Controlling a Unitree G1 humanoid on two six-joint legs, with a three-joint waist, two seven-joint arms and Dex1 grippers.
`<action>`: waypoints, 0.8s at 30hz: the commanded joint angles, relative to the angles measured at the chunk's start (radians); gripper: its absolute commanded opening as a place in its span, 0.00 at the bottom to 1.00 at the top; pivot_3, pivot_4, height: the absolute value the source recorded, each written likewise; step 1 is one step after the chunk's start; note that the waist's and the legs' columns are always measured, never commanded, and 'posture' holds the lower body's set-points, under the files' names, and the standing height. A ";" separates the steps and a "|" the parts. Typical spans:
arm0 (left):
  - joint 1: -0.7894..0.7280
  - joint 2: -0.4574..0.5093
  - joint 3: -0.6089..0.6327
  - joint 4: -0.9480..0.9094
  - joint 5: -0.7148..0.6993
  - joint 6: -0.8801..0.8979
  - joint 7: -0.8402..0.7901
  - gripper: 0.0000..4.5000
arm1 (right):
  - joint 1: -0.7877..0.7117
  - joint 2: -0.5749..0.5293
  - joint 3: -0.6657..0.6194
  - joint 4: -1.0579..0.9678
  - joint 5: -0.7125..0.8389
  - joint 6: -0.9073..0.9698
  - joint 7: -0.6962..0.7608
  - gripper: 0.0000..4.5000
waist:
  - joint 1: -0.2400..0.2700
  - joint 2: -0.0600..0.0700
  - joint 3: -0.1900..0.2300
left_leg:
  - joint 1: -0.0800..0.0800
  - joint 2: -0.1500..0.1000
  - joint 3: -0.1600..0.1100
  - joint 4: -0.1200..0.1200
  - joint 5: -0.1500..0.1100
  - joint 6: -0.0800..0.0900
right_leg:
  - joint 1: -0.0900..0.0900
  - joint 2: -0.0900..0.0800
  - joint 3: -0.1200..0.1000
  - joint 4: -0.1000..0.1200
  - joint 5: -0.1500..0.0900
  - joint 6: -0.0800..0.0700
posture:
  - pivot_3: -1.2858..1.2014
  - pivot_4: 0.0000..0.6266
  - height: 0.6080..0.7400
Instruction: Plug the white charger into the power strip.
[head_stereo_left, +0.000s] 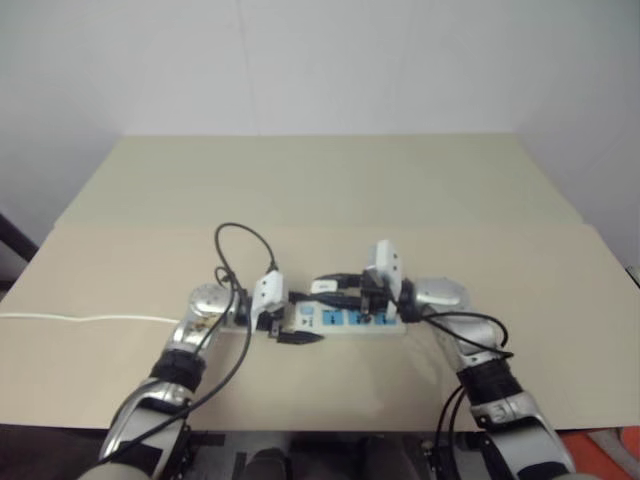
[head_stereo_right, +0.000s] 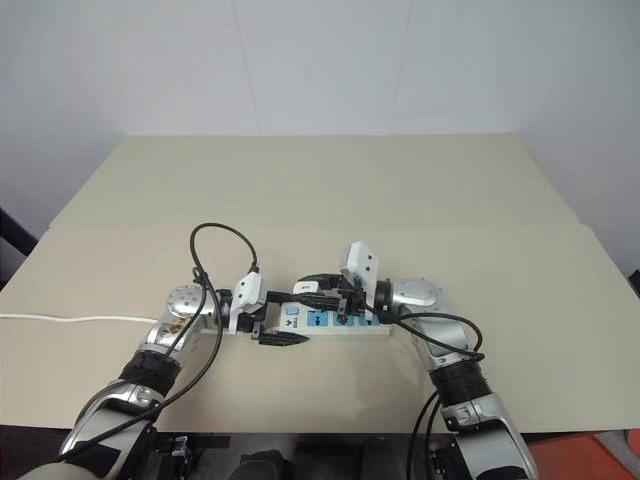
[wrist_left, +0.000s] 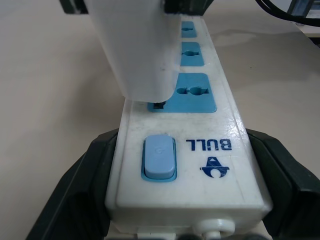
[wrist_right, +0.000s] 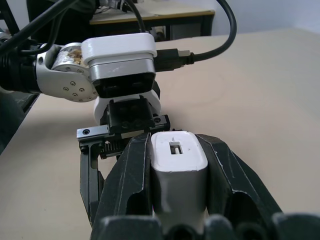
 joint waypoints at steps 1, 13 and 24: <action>0.023 0.011 -0.029 -0.009 0.016 0.011 -0.018 0.73 | 0.016 -0.008 -0.008 0.049 -0.026 -0.072 -0.003 0.25 | -0.001 0.000 0.000 | 0.000 0.000 0.000 0.000 0.000 0.000 | 0.000 0.000 0.000 0.000 0.000 0.000 | 0.52 0.24 1.00; 0.031 0.024 -0.032 -0.019 0.014 0.019 -0.024 0.73 | 0.020 -0.100 0.000 0.239 -0.078 -0.250 0.045 0.25 | 0.002 -0.003 -0.002 | 0.012 0.000 0.000 -0.001 -0.002 0.003 | 0.014 0.000 -0.001 -0.003 0.000 0.000 | 0.52 0.24 1.00; 0.037 0.027 -0.037 -0.030 0.011 0.021 -0.024 0.73 | -0.029 -0.053 0.048 0.279 -0.068 -0.250 0.042 0.25 | 0.000 -0.005 -0.004 | 0.016 0.001 0.000 -0.001 -0.002 0.003 | 0.016 0.000 0.000 -0.003 -0.001 0.000 | 0.52 0.24 1.00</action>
